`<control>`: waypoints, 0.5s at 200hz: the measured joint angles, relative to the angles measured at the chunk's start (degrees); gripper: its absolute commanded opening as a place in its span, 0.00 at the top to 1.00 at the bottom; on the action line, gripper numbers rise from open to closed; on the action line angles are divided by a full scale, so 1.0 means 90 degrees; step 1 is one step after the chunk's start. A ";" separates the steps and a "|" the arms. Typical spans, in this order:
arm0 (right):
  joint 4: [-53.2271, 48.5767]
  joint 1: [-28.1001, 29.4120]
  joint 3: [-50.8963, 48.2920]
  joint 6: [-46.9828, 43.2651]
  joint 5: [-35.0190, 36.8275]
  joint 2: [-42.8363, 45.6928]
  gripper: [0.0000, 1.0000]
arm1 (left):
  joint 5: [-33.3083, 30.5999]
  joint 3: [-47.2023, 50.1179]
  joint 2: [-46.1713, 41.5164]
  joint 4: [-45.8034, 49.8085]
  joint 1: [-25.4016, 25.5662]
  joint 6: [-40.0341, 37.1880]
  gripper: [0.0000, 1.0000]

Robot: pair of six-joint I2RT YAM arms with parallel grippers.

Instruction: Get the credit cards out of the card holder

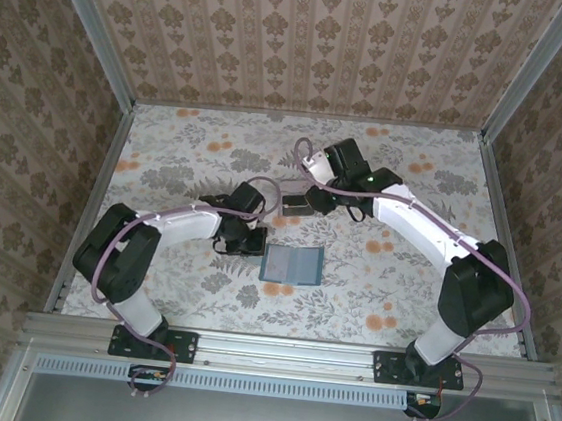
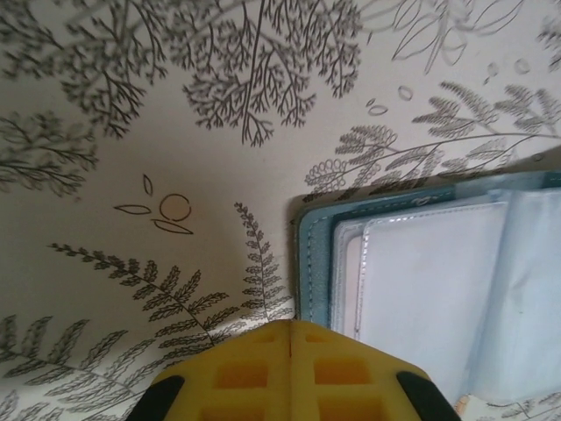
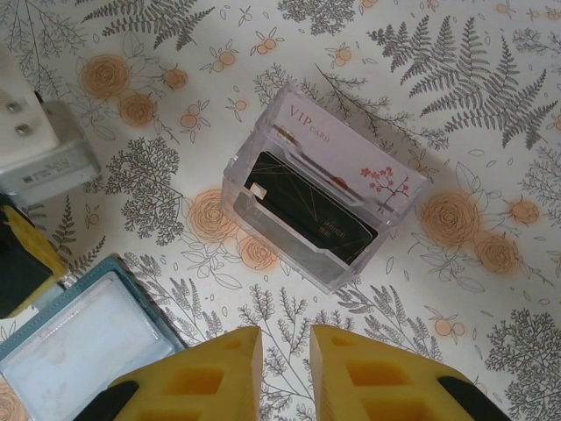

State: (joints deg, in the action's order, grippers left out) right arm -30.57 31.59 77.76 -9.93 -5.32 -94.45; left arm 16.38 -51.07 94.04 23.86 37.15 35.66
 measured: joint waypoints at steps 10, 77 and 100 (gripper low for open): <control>0.0046 0.0017 -0.0053 0.0039 -0.0002 0.0027 0.77 | -0.0029 0.0000 0.0046 -0.0010 0.0027 0.0022 0.94; 0.0097 0.0226 -0.0257 0.0478 -0.0002 0.0104 0.78 | -0.0328 0.0175 -0.0022 -0.0034 0.0219 0.0092 0.94; 0.0092 0.0272 -0.0267 0.0852 -0.0032 0.0109 0.81 | -0.0347 0.0374 -0.0214 -0.0046 0.0245 0.0192 0.94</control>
State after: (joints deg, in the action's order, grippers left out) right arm -29.74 34.04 75.35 -2.26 -5.61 -93.47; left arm 13.26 -47.70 92.12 23.44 39.35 37.39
